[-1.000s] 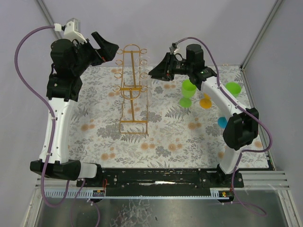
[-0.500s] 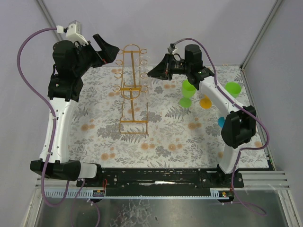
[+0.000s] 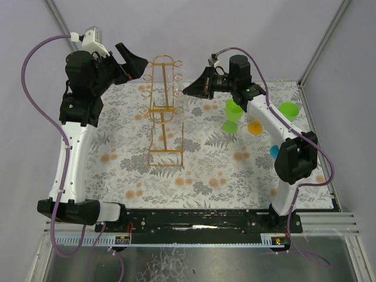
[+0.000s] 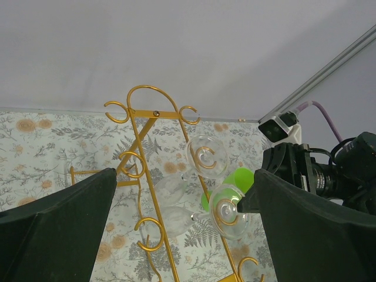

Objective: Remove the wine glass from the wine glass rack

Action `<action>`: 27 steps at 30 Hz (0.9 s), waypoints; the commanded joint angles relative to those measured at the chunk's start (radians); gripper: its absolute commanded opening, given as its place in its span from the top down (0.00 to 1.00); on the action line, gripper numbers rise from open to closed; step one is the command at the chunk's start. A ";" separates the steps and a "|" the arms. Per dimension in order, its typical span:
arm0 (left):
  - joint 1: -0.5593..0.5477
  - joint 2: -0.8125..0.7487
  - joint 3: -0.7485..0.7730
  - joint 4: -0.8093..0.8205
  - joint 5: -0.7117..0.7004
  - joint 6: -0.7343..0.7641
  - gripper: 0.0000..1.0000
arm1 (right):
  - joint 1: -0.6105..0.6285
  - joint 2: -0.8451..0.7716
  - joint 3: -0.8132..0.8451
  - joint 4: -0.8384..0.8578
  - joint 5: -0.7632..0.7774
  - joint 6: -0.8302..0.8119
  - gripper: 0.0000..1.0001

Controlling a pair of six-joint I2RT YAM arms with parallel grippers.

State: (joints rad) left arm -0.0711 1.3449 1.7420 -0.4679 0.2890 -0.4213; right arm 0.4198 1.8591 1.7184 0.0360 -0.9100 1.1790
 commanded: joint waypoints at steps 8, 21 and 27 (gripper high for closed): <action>0.001 -0.038 -0.009 0.004 -0.004 0.000 0.00 | 0.001 -0.113 -0.012 0.059 0.009 0.019 1.00; 0.002 -0.043 -0.004 -0.008 0.008 -0.011 0.00 | -0.037 -0.147 -0.065 0.047 0.027 0.011 1.00; 0.001 -0.045 0.000 -0.011 0.009 -0.008 0.00 | -0.051 -0.147 -0.092 0.054 0.025 0.014 1.00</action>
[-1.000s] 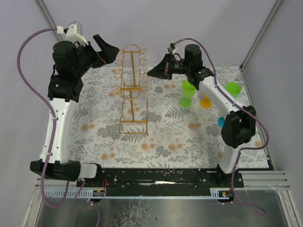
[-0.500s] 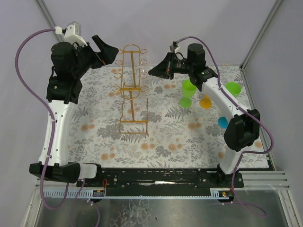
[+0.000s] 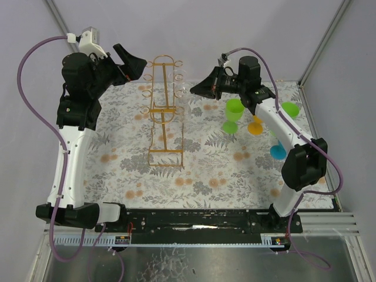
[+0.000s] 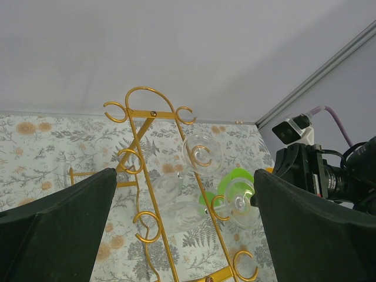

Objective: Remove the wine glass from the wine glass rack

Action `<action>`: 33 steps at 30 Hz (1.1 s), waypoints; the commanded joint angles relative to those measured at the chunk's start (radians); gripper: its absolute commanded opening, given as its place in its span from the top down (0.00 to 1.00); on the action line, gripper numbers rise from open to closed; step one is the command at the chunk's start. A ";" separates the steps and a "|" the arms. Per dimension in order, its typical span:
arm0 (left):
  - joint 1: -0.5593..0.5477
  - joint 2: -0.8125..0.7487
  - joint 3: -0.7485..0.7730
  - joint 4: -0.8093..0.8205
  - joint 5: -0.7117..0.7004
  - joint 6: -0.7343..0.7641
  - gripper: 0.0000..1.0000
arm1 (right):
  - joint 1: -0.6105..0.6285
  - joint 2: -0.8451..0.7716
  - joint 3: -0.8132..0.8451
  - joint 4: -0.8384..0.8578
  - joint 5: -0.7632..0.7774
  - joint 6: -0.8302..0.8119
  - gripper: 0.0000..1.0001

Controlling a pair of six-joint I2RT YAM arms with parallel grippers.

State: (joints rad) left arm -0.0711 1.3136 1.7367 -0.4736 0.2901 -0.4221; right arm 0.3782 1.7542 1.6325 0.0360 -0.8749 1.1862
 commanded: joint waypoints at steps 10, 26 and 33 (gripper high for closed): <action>0.000 0.020 0.041 -0.026 0.120 -0.052 0.00 | -0.070 -0.153 -0.074 0.019 -0.004 -0.038 1.00; -0.320 0.098 -0.038 0.082 0.497 -0.200 0.04 | -0.175 -0.664 -0.352 -0.258 0.104 -0.303 1.00; -0.388 0.101 -0.163 0.204 0.558 -0.340 0.07 | -0.176 -0.843 -0.381 -0.356 0.144 -0.405 1.00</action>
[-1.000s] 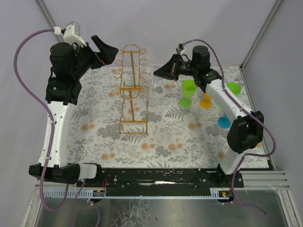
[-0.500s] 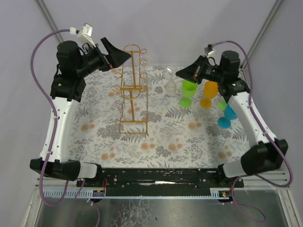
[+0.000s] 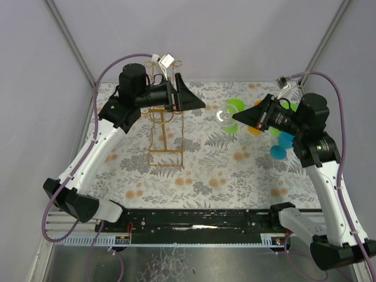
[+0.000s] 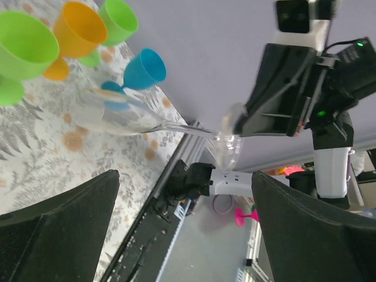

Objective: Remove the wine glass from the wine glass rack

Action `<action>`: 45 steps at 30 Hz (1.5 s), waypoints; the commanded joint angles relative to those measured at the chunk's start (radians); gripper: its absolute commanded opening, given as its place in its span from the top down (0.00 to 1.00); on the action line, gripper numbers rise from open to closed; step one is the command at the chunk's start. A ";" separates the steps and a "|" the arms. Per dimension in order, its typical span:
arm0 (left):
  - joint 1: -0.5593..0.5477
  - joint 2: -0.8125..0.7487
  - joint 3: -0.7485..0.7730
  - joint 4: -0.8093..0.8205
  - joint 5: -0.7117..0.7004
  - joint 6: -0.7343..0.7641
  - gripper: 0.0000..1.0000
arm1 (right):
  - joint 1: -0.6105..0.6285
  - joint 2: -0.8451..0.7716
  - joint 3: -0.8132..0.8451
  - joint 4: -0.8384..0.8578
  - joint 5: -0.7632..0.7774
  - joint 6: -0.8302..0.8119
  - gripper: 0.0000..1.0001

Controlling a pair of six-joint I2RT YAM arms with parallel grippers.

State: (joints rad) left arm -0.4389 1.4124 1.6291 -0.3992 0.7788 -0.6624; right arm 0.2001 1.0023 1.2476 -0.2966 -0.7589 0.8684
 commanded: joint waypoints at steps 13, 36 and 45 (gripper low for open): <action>-0.084 0.013 -0.063 0.221 0.161 -0.159 0.11 | 0.003 -0.138 -0.077 0.037 -0.020 -0.091 1.00; -0.155 0.127 0.008 0.223 0.250 -0.109 0.13 | 0.012 -0.063 -0.083 0.180 -0.080 -0.031 1.00; -0.162 0.150 0.039 0.223 0.252 -0.097 0.44 | 0.035 -0.053 -0.116 0.189 -0.081 -0.041 1.00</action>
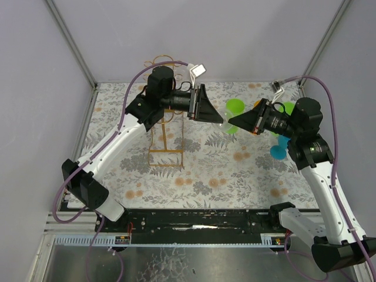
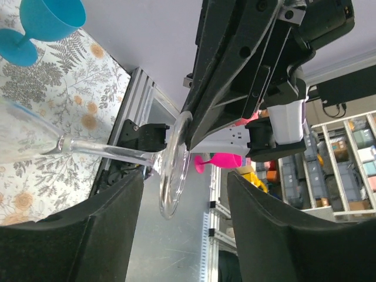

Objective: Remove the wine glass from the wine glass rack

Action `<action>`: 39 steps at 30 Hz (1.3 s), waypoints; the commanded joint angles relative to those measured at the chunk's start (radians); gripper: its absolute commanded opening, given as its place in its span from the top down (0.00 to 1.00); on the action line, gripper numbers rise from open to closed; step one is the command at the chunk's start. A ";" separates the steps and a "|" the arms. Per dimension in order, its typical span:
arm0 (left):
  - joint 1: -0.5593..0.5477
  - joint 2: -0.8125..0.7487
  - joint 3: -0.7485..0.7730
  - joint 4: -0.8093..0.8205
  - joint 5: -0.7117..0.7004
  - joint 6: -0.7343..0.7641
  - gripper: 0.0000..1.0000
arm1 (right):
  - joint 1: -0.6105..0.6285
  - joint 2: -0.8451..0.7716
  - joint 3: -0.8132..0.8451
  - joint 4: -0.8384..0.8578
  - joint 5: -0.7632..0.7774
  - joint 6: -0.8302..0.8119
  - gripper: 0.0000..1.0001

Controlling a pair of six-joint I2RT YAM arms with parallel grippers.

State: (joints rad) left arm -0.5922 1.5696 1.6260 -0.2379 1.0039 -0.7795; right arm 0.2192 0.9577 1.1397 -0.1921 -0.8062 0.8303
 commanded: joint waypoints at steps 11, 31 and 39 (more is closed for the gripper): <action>-0.021 -0.033 0.014 0.102 0.073 -0.014 0.81 | 0.040 0.014 -0.020 0.100 -0.011 -0.014 1.00; -0.052 0.003 0.229 -0.272 -0.073 0.465 1.00 | 0.042 -0.099 0.193 -0.280 0.286 -0.292 0.18; -0.308 -0.031 0.260 -0.493 -0.472 1.007 1.00 | 0.043 -0.064 0.444 -0.563 0.465 -0.360 0.08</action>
State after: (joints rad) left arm -0.7448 1.5665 1.8923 -0.6060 0.7769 -0.1184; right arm 0.2554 0.8734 1.4712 -0.5991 -0.4561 0.5282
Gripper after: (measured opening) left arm 0.028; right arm 0.913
